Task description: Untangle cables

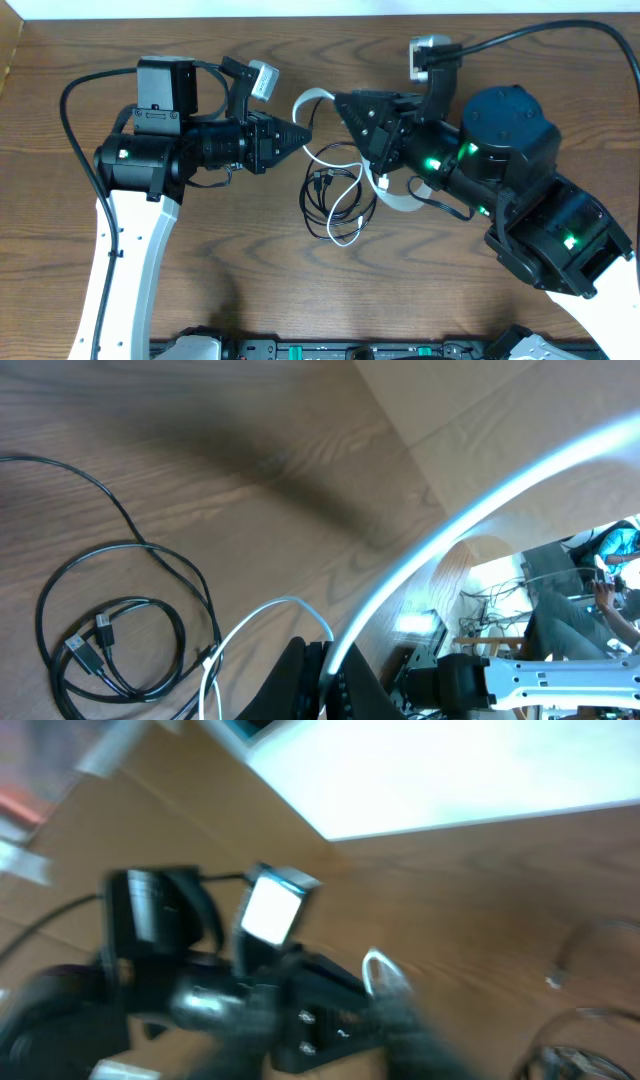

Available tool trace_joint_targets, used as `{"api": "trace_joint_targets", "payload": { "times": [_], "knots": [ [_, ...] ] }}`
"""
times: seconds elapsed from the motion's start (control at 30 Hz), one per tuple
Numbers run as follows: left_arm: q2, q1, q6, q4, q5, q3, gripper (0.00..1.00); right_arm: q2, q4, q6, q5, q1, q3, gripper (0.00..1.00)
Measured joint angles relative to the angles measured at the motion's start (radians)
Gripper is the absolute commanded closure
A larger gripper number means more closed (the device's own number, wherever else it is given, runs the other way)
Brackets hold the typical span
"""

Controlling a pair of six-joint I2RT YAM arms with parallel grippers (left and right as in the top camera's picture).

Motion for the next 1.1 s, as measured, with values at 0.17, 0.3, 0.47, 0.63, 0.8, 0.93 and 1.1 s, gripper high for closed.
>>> {"api": "trace_joint_targets", "payload": {
  "times": [0.17, 0.3, 0.47, 0.63, 0.8, 0.93, 1.1],
  "knots": [
    [0.0, 0.034, -0.264, 0.22, 0.0, -0.003, 0.92, 0.0, -0.14, 0.003, 0.133, -0.018, 0.0, 0.12],
    [-0.003, 0.056, -0.514, 0.449, -0.004, -0.005, 0.93, 0.0, -0.23, 0.002, 0.183, -0.049, 0.0, 0.04],
    [-0.01, 0.056, -0.794, 0.82, -0.005, -0.013, 0.93, 0.0, -0.301, 0.003, 0.2, -0.087, 0.0, 0.02],
    [-0.016, 0.056, -1.111, 1.2, -0.06, -0.012, 0.92, 0.001, -0.328, 0.002, 0.203, -0.091, 0.0, 0.01],
    [-0.024, 0.056, -1.401, 1.334, -0.169, -0.01, 0.93, 0.001, -0.354, 0.003, 0.219, -0.091, 0.0, 0.01],
    [-0.024, 0.049, -1.582, 1.336, -0.212, -0.011, 0.93, 0.002, -0.375, 0.002, 0.244, -0.091, 0.0, 0.01],
    [-0.024, -0.005, -1.749, 1.346, -0.213, -0.011, 0.93, 0.031, -0.426, 0.002, 0.322, -0.091, 0.0, 0.01]
  ]
}}
